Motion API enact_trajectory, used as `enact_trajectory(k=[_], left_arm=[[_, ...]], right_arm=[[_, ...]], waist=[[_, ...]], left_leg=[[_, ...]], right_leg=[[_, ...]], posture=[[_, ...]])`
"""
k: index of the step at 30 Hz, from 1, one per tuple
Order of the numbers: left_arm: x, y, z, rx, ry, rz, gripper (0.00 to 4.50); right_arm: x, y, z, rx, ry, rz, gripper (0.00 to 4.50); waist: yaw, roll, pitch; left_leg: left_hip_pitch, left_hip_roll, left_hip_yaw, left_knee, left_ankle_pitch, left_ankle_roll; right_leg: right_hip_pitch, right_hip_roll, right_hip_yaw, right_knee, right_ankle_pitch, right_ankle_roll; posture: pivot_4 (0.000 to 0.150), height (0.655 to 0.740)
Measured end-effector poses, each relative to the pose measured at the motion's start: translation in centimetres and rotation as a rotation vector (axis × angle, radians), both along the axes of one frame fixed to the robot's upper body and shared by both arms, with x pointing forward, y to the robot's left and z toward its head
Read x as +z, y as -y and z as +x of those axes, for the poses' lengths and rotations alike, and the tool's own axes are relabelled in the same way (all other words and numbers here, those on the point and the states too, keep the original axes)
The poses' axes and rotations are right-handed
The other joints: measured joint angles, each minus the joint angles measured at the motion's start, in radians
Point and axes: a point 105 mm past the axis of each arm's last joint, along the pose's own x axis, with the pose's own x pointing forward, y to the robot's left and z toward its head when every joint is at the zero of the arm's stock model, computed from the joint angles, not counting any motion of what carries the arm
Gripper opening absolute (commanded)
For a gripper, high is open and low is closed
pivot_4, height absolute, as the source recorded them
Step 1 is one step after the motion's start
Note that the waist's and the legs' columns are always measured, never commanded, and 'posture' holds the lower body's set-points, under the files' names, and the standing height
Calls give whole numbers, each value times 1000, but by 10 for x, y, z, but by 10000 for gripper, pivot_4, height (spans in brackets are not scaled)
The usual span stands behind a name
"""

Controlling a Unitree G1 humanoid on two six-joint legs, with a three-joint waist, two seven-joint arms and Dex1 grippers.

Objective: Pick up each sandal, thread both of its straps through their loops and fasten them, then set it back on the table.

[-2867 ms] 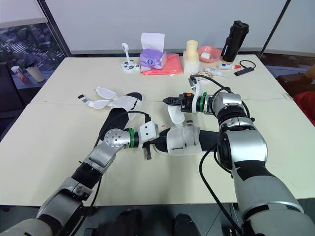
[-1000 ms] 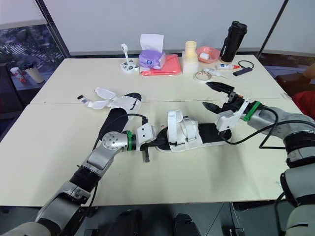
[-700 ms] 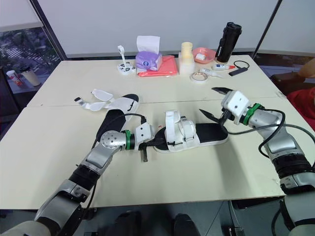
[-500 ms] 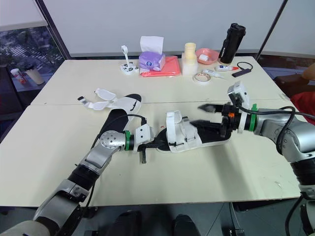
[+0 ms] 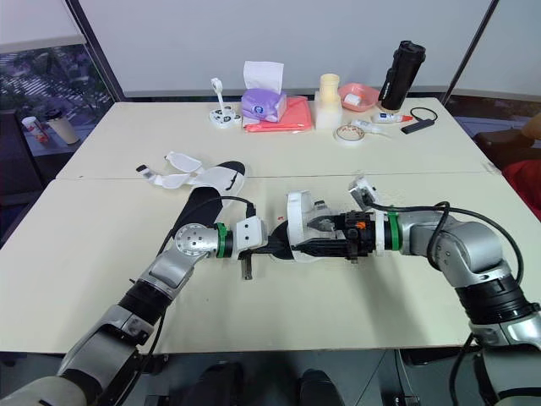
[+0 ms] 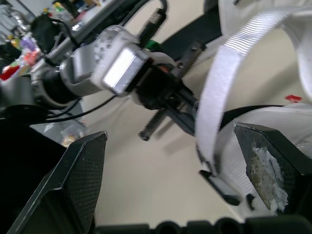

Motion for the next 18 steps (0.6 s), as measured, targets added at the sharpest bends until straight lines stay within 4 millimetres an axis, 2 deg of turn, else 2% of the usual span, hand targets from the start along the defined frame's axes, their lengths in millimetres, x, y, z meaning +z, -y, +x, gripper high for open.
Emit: enact_trajectory(k=[2, 5, 10, 12, 18], left_arm=[[0, 0, 0, 7, -6, -5, 0], [0, 0, 1, 15, -6, -10, 0], [-1, 0, 1, 22, -8, -19, 0], [-1, 0, 1, 24, -7, -19, 0], [-1, -1, 2, 32, -6, -23, 0]], right_arm=[[-3, -2, 1, -1, -8, 5, 44763], [-6, -10, 1, 11, -28, 28, 37350], [-12, -11, 2, 1, -43, 17, 12648], [-14, -10, 4, -10, -40, 2, 840], [-13, -16, 6, -6, -46, 13, 279]], waist=[[0, 0, 0], [-1, 0, 0], [0, 0, 0], [0, 0, 0], [-1, 0, 0]], left_leg=[[0, 0, 0, 0, 0, 0], [0, 0, 0, 0, 0, 0], [0, 0, 0, 0, 0, 0], [0, 0, 0, 0, 0, 0], [0, 0, 0, 0, 0, 0]], right_leg=[[0, 0, 0, 0, 0, 0], [0, 0, 0, 0, 0, 0], [0, 0, 0, 0, 0, 0], [0, 0, 0, 0, 0, 0], [0, 1, 0, 0, 0, 0]], posture=[[1500, 7400], [1500, 7400], [1500, 7400], [1500, 7400], [1500, 7400]])
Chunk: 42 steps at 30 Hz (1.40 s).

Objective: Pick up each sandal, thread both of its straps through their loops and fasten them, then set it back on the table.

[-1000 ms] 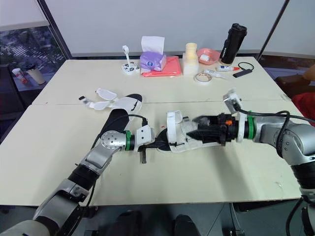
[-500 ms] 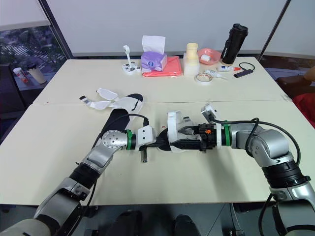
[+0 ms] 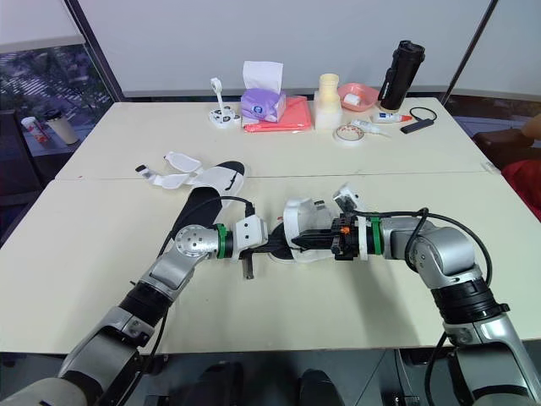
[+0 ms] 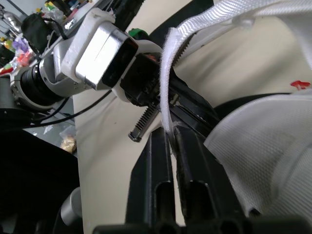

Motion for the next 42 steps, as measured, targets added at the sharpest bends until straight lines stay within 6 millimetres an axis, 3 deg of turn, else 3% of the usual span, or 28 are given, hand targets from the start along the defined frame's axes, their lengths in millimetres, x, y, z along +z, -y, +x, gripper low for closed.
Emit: enact_trajectory(k=[7, 26, 37, 42], left_arm=[[0, 0, -1, 7, 1, -7, 0], [-1, 1, -1, 21, -1, -19, 0], [-1, 3, -1, 25, 3, -27, 0], [-1, 3, -1, 26, 2, -27, 0]], right_arm=[[36, 12, 21, -57, -27, 90, 279], [2, 22, 14, -34, -194, -66, 279], [-5, 25, 27, -30, 10, -215, 279], [-3, 25, 23, 9, 20, -212, 279]], waist=[[0, 0, 0], [1, 0, 0], [1, 0, 0], [2, 0, 0]], left_leg=[[0, 0, 0, 0, 0, 0], [-1, 0, 0, 0, 0, 0], [0, 0, 0, 0, 0, 0], [0, 0, 0, 0, 0, 0]], right_leg=[[0, 0, 0, 0, 0, 0], [-1, 0, 0, 0, 0, 0], [0, 0, 0, 0, 0, 0], [0, 0, 0, 0, 0, 0]], posture=[[1500, 7400], [1500, 7400], [1500, 7400], [1500, 7400]])
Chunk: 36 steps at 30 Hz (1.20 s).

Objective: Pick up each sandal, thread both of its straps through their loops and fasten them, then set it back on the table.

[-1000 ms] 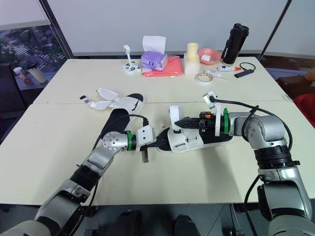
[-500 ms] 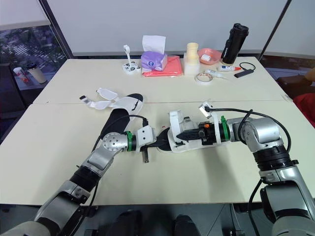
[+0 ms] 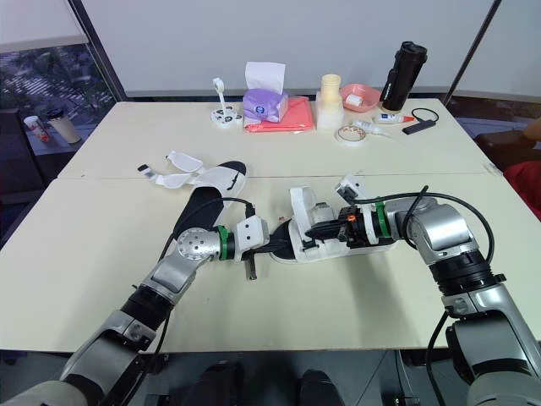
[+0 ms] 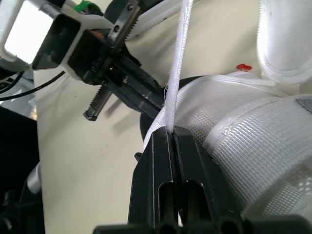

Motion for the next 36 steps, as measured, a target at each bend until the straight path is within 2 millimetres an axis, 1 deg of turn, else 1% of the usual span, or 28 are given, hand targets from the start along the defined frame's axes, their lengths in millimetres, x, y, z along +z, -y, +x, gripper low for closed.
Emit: enact_trajectory(k=[2, 5, 10, 12, 13, 19, 20, 22, 26, 29, 32, 36], left_arm=[[0, 0, 0, 0, 0, -1, 0], [0, 1, 0, 0, 1, -3, 0], [1, 1, 0, 3, 2, -4, 0], [0, -1, 1, 10, 1, -3, 0], [0, -1, 1, 12, 1, -4, 0], [0, 0, 1, 12, 0, -6, 0], [0, 0, 1, 12, 0, -6, 0], [-1, 0, 1, 13, -2, -5, 0], [-1, 0, 1, 13, -3, -5, 0], [-2, 0, 1, 13, -4, -5, 0], [-1, 0, 1, 12, -4, -6, 0], [-2, 0, 1, 12, -4, -6, 0]], right_arm=[[0, 2, -2, 16, 7, -8, 279], [1, 4, -2, 29, 21, -22, 8707], [3, -1, -6, 52, -4, 11, 32326], [5, -5, -5, 36, -40, 69, 42140], [6, -7, -5, 27, -57, 94, 44507], [14, -7, -5, -16, -118, 175, 44507], [15, -7, -5, -19, -127, 186, 42227], [19, -7, -5, -32, -144, 223, 36234], [23, -5, -4, -58, -153, 248, 15830], [22, -9, -5, -54, -139, 235, 718], [18, -11, -4, -57, -134, 211, 718], [16, -10, -3, -68, -130, 201, 718]], waist=[[1, 0, 0], [1, 0, 0], [0, 0, 0], [-1, 0, 0], [-2, 0, 0], [-4, 0, 0], [-4, 0, 0], [-4, 0, 0], [-3, 0, 0], [-3, 0, 0], [-3, 0, 0], [-2, 0, 0]], left_leg=[[0, 0, 0, 0, 0, 0], [0, 0, 0, 0, 0, 0], [1, 0, 0, 0, 0, 0], [2, 0, 0, 0, 0, 0], [2, 0, 0, 0, 0, 0], [2, 0, 0, -1, 0, 0], [2, 0, 0, -1, 0, 0], [2, 0, 0, -1, 0, 0], [2, 0, 0, -1, 0, 0], [1, 0, 0, -1, 0, 0], [1, 0, 0, -1, 0, 0], [1, 0, 0, -1, 0, 0]], right_leg=[[0, 0, 0, 0, 0, 0], [0, 0, 0, 0, 0, 0], [1, 0, 0, 0, 0, 0], [2, 0, 0, 0, 0, 0], [1, 0, 0, 0, 0, 0], [1, 0, 0, 0, 0, 0], [1, 0, 0, 0, 0, 0], [1, 0, 0, 0, 0, 0], [1, 0, 0, 0, 0, 0], [0, 0, 0, 0, 0, 0], [0, 0, 0, 0, 0, 0], [0, 0, 0, 0, 0, 0]], posture=[[1500, 7400], [1500, 7400], [1500, 7400], [1500, 7400], [1500, 7400], [1500, 7400], [1500, 7400], [1500, 7400], [1500, 7400], [1500, 7400], [1500, 7400], [1500, 7400]])
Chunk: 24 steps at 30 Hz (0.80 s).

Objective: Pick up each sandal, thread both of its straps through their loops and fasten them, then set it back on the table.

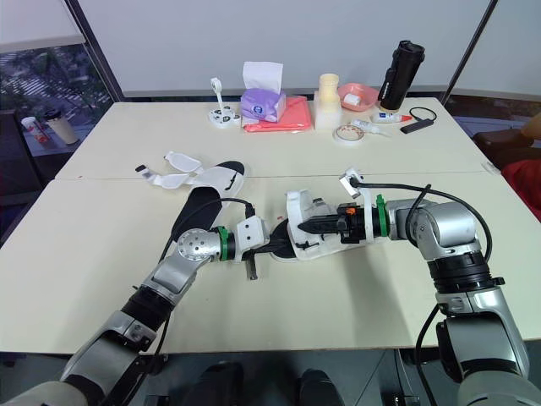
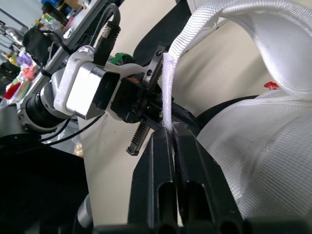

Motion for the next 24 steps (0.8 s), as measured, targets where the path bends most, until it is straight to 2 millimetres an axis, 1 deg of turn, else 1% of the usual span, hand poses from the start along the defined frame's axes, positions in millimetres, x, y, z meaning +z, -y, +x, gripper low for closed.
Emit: enact_trajectory(k=[3, 7, 9, 14, 16, 19, 24], left_arm=[[0, 0, 0, 2, 0, -1, 0], [-1, 1, 0, 4, -1, -6, 0], [-1, 1, 0, 5, -1, -7, 0], [-1, 0, 0, 10, -1, -10, 0], [-1, 0, -1, 11, -1, -12, 0], [-1, 0, -1, 14, -1, -16, 0], [-1, 0, -1, 17, -1, -17, 0]], right_arm=[[3, 2, 4, -15, -7, 8, 718], [19, 2, 7, -8, -9, 52, 718], [23, 3, 7, 1, -16, 66, 718], [20, 11, 6, -11, -34, 53, 718], [15, 11, 5, -6, -40, 44, 718], [-1, 12, 2, -7, -73, 9, 718], [-5, 9, 2, -5, -42, -17, 718]], waist=[[0, 0, 0], [0, 0, 0], [0, 0, 0], [0, 0, 0], [0, 0, 0], [0, 0, 0], [0, 0, 0]], left_leg=[[0, 0, 0, 0, 0, 0], [0, 0, 0, 0, 0, 0], [0, 0, 0, 0, 0, 0], [-1, 0, 0, 0, 0, 0], [-1, 0, 0, 0, 0, 0], [-1, 0, 0, 0, 0, 0], [-1, 0, 0, 0, 0, 0]], right_leg=[[0, 0, 0, 0, 0, 0], [0, 0, 0, 0, 0, 0], [0, 0, 0, 0, 0, 0], [-1, 0, 0, 0, 0, 0], [-1, 0, 0, 0, 0, 0], [-1, 0, 0, 0, 0, 0], [-1, 0, 0, 0, 0, 0]], posture=[[1500, 7400], [1500, 7400], [1500, 7400], [1500, 7400], [1500, 7400], [1500, 7400], [1500, 7400]])
